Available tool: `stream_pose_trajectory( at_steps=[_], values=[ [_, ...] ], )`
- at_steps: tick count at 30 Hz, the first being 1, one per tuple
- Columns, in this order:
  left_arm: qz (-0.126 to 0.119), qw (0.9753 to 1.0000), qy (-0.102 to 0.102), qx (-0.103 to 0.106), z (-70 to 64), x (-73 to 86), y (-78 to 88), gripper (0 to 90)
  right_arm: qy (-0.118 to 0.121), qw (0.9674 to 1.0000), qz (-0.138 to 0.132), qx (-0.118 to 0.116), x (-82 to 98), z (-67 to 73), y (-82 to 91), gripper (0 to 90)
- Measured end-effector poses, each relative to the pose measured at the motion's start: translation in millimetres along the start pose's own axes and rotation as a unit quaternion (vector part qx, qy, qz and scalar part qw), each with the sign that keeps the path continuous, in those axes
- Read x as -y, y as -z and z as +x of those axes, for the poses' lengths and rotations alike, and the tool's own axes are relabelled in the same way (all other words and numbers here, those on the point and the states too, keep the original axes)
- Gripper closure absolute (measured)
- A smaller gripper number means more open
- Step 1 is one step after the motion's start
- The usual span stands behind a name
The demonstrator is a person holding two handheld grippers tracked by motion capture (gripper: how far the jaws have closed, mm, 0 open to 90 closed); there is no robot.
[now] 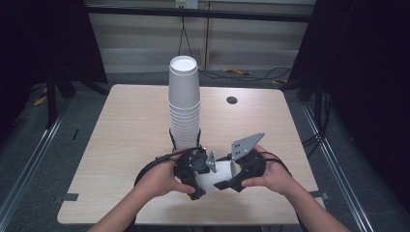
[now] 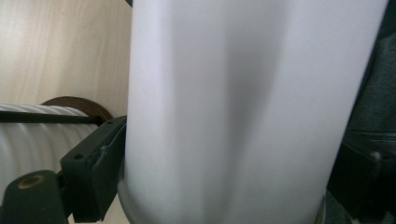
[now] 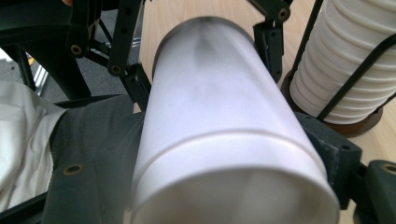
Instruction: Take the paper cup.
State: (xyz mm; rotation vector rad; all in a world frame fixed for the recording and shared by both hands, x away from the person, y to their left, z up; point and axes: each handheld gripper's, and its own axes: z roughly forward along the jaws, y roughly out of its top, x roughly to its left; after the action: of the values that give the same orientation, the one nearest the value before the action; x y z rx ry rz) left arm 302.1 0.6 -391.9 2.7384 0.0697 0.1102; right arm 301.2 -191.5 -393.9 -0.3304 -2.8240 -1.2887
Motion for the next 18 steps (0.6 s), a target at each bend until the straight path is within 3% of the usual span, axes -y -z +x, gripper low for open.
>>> stream_pose_trajectory(
  at_steps=[10,16,18],
  values=[
    [-0.012,0.9999,0.0,0.0,2.7,0.7,3.6,10.9,-0.006,1.0,-0.006,0.0,4.3,-1.6,-0.8,24.6],
    [-0.005,0.9998,-0.018,-0.008,2.1,-2.7,3.7,10.6,-0.008,0.9999,0.008,0.0,7.0,-2.2,-2.7,24.7],
    [-0.014,0.9997,-0.018,-0.009,3.0,-2.2,4.7,10.3,-0.012,0.9999,0.009,-0.001,8.9,-2.7,-2.8,24.7]
  ],
)
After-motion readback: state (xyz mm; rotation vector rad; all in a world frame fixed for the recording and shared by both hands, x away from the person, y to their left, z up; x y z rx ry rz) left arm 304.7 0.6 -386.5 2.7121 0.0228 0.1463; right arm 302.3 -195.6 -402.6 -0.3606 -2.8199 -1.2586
